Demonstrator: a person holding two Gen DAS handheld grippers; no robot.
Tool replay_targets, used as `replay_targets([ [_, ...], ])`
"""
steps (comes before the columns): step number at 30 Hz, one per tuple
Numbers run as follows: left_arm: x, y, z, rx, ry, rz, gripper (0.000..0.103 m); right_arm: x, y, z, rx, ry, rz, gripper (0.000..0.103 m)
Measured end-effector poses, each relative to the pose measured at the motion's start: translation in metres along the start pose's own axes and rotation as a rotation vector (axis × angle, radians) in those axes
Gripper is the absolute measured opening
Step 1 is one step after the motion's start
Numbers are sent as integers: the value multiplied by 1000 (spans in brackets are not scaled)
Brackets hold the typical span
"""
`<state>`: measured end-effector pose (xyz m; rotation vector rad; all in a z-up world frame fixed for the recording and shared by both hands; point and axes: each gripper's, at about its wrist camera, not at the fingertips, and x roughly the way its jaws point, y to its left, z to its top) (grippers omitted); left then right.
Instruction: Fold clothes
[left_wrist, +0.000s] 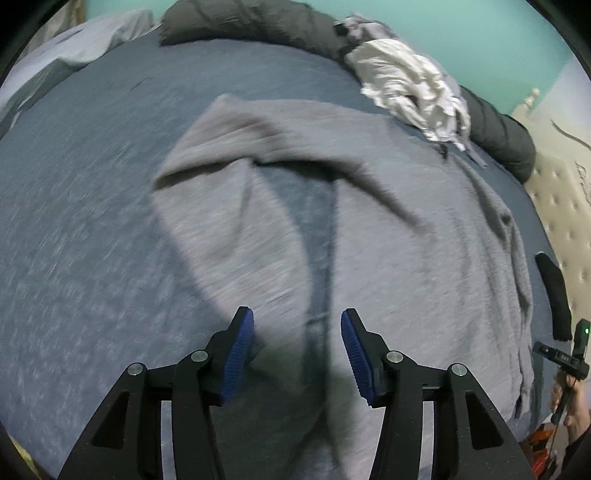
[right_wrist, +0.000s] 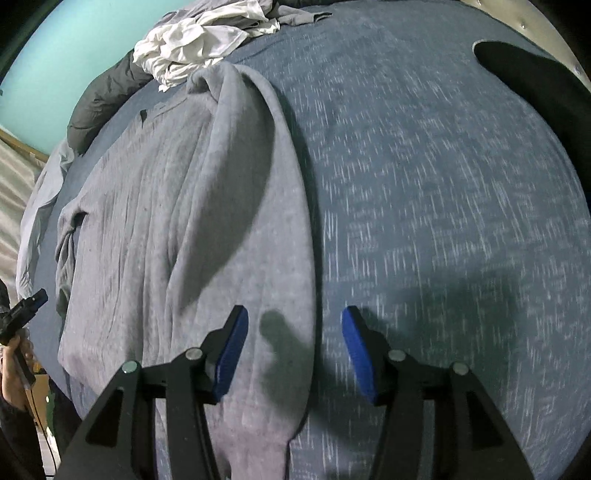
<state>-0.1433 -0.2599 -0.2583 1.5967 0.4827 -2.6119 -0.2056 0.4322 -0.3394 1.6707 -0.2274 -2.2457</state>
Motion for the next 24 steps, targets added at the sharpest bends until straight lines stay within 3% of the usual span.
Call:
replay_targets([
  [3, 2, 20, -3, -35, 19, 24, 56, 3, 1, -4, -8, 15, -1, 54],
  [8, 20, 43, -6, -130, 54, -7, 56, 9, 4, -8, -4, 33, 4, 55],
  [14, 37, 33, 0, -165, 59, -105, 56, 15, 11, -4, -3, 36, 45, 55],
  [18, 49, 30, 2, -160, 57, -105, 53, 24, 19, 0, -31, 44, 28, 53],
  [20, 54, 28, 3, -147, 60, -106, 35, 26, 22, 1, -39, 40, 26, 40],
  [23, 51, 28, 5, -126, 44, -108, 19, 29, 26, 5, -51, 30, 10, 15],
  [24, 49, 28, 6, -119, 38, -108, 18, 29, 27, 7, -57, 27, -1, 9],
])
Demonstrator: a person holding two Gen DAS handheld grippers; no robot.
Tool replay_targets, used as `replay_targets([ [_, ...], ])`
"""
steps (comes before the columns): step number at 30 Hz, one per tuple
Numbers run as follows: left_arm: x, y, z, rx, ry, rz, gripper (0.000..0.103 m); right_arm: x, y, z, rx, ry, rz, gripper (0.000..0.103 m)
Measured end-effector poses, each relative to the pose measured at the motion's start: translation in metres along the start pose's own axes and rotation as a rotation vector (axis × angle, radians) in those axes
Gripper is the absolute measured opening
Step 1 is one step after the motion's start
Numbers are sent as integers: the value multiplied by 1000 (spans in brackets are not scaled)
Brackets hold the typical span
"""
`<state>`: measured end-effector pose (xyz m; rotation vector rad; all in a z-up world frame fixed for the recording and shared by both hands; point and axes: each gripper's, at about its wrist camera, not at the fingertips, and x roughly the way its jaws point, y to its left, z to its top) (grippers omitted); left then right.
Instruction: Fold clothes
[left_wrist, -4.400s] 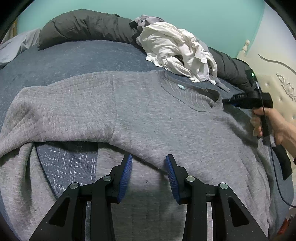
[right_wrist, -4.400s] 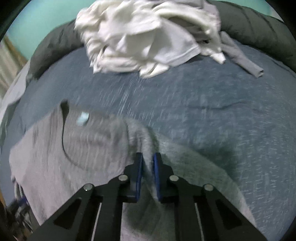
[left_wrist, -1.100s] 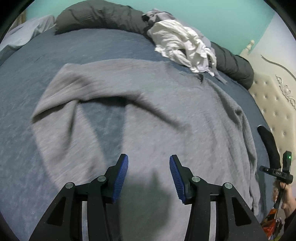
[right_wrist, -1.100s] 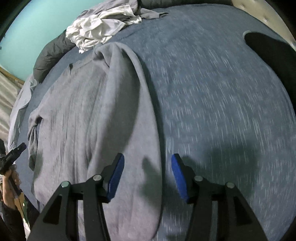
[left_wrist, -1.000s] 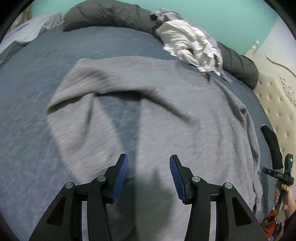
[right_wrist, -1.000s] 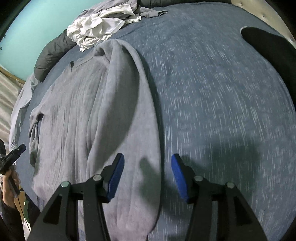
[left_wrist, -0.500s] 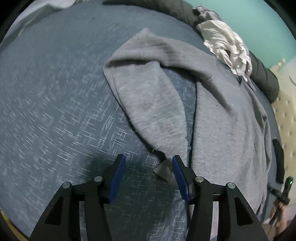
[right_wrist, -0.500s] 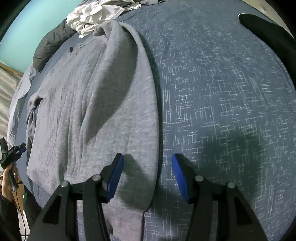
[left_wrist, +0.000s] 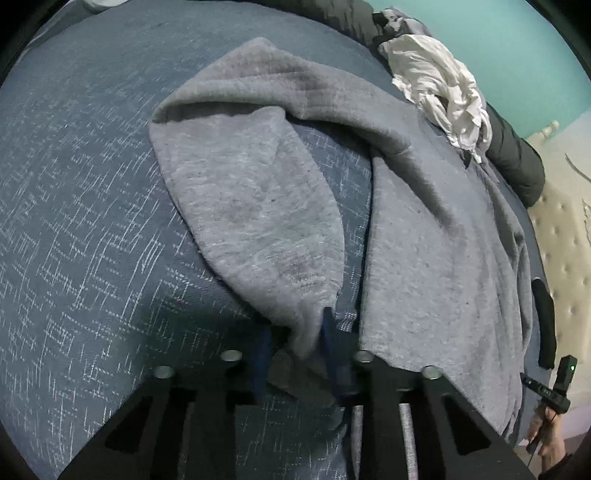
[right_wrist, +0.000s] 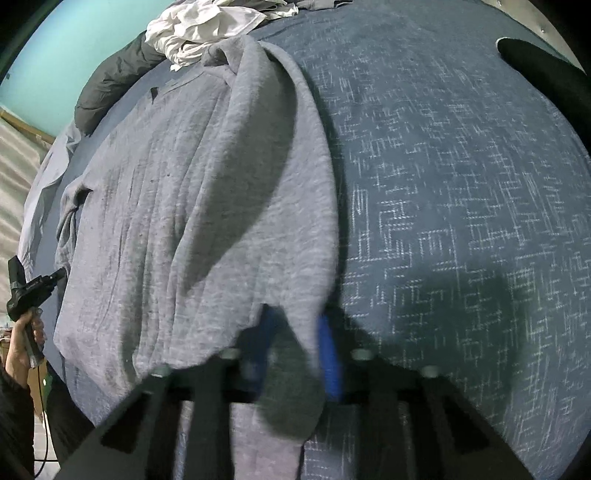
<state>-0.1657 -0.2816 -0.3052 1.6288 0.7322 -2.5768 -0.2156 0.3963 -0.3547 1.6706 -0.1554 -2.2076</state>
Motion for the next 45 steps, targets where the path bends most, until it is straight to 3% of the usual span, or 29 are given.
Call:
replay_targets([
  [5, -17, 1, 7, 39, -38, -4, 12, -16, -1, 9, -13, -58, -46, 3],
  [12, -74, 15, 35, 116, -102, 68, 10, -68, -18, 45, -32, -151, -146, 3],
  [21, -129, 46, 80, 171, -142, 216, 9, -143, -67, 90, -39, -252, -328, 2],
  [30, -155, 70, 126, 230, -187, 425, 9, -172, -108, 131, 19, -280, -443, 2],
  [33, -167, 85, 137, 209, -227, 500, 8, -172, -121, 139, 57, -284, -460, 2],
  [37, -162, 112, 144, 140, -192, 534, 10, -162, -134, 140, 111, -254, -503, 4],
  [42, -146, 141, 131, 28, -151, 582, 25, -145, -135, 128, 138, -238, -525, 14],
  [45, -142, 149, 120, 3, -138, 604, 26, -146, -128, 119, 138, -259, -499, 16],
])
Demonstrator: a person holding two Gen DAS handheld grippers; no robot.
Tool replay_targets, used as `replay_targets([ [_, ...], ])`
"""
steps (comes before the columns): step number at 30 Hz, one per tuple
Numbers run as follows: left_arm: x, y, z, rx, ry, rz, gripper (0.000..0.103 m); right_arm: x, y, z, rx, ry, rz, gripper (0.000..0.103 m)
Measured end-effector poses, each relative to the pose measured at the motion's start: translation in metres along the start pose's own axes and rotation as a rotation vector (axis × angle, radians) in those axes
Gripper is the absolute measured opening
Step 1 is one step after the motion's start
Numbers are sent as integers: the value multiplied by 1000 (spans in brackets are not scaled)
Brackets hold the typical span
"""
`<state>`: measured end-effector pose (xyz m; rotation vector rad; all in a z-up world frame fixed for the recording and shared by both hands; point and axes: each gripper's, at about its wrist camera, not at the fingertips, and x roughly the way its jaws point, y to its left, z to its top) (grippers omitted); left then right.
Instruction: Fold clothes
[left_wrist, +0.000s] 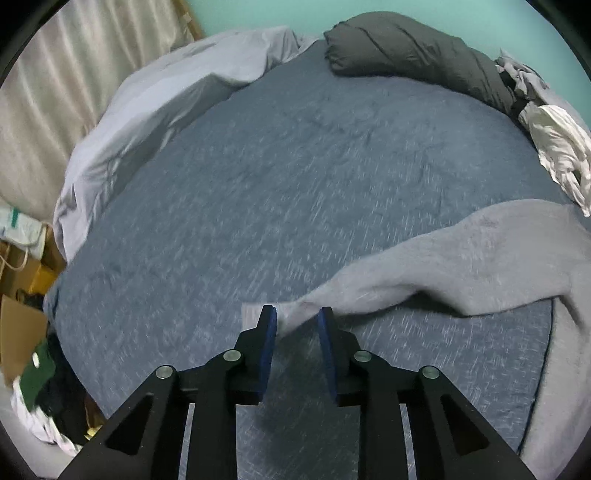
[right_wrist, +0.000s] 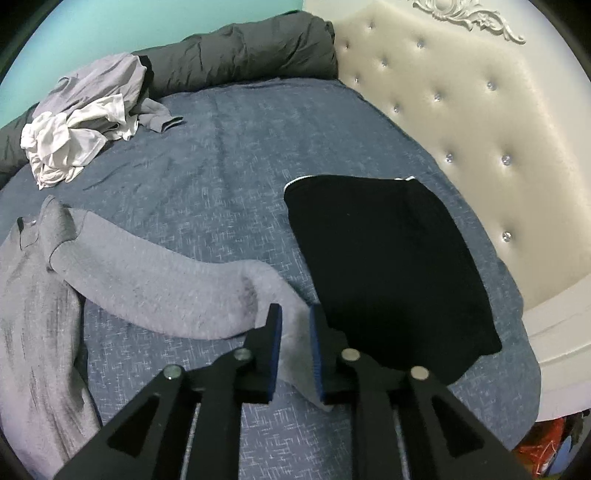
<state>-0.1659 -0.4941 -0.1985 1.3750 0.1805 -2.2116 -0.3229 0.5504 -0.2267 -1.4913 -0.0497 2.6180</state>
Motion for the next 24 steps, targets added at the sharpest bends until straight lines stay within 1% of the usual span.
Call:
replay_targets([
  [1, 0, 0, -4, 5, 2, 6, 26, -3, 1, -3, 6, -6, 21, 17],
  [2, -1, -1, -6, 7, 2, -10, 26, -7, 4, -6, 7, -10, 42, 20],
  [3, -3, -4, -8, 11, 3, -47, 26, -10, 8, -10, 5, -11, 63, 24],
  [4, -5, -8, -12, 17, 4, -85, 26, -14, 12, -14, 3, -12, 84, 25],
  [6, -12, -20, -22, 43, 7, -138, 30, -21, 21, -22, -1, -15, 125, 27],
  [8, -16, -40, -34, 68, 26, -194, 36, -25, 29, -31, 2, -10, 171, 28],
  [9, -17, -50, -41, 79, 38, -223, 37, -26, 35, -37, 10, -1, 202, 32],
  [10, -19, -61, -47, 91, 50, -253, 38, -27, 41, -44, 18, 14, 239, 34],
  [12, -22, -82, -60, 115, 74, -311, 38, -27, 55, -59, 27, 47, 312, 42],
  [16, -28, -123, -86, 161, 122, -429, 38, -25, 88, -89, -33, 116, 394, 45],
  [18, -31, -144, -99, 185, 146, -487, 39, -23, 104, -105, -72, 153, 429, 48],
  [21, -33, -166, -119, 214, 189, -545, 39, -20, 129, -131, -137, 208, 468, 49],
  [24, -34, -187, -139, 241, 232, -596, 39, -20, 149, -152, -205, 245, 498, 50],
])
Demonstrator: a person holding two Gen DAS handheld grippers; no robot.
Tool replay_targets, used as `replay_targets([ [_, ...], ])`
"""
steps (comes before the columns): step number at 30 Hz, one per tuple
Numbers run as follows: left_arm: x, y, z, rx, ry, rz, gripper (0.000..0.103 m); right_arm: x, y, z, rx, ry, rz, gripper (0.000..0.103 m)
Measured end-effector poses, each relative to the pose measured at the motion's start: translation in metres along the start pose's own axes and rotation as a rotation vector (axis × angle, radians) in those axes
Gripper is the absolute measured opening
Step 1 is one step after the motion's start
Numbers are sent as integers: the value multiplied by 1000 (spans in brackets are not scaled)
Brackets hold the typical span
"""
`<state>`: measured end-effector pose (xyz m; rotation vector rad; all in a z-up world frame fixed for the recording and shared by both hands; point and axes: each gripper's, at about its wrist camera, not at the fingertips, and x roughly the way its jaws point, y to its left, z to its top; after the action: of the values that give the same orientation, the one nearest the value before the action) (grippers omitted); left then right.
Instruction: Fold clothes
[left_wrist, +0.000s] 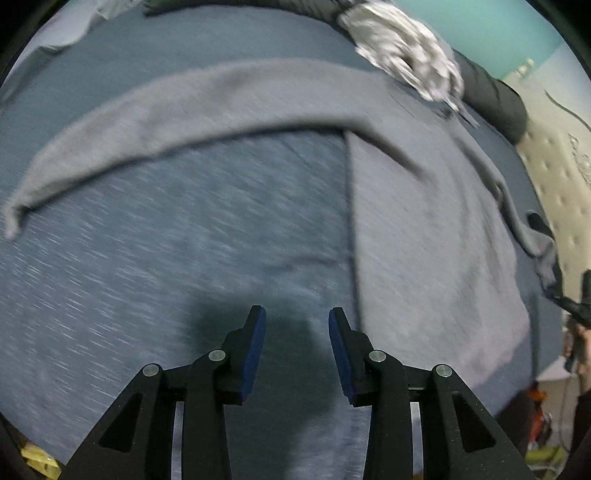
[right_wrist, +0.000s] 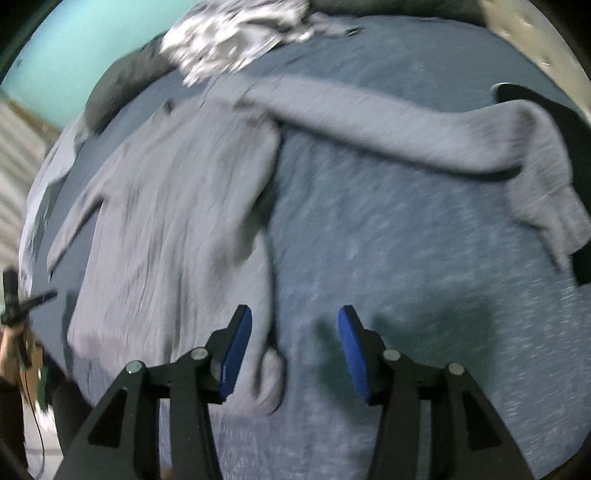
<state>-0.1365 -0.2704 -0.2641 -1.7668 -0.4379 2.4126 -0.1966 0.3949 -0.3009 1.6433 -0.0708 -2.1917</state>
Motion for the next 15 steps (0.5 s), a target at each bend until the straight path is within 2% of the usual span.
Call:
replay_targets([
  [4, 16, -24, -18, 51, 62, -44, 40, 14, 21, -19, -62, 51, 8, 51],
  [7, 24, -36, -31, 96, 99, -61, 46, 21, 29, -29, -93, 72, -5, 51],
  [15, 39, -57, -53, 145, 130, -95, 47, 39, 40, -42, -129, 100, -34, 52],
])
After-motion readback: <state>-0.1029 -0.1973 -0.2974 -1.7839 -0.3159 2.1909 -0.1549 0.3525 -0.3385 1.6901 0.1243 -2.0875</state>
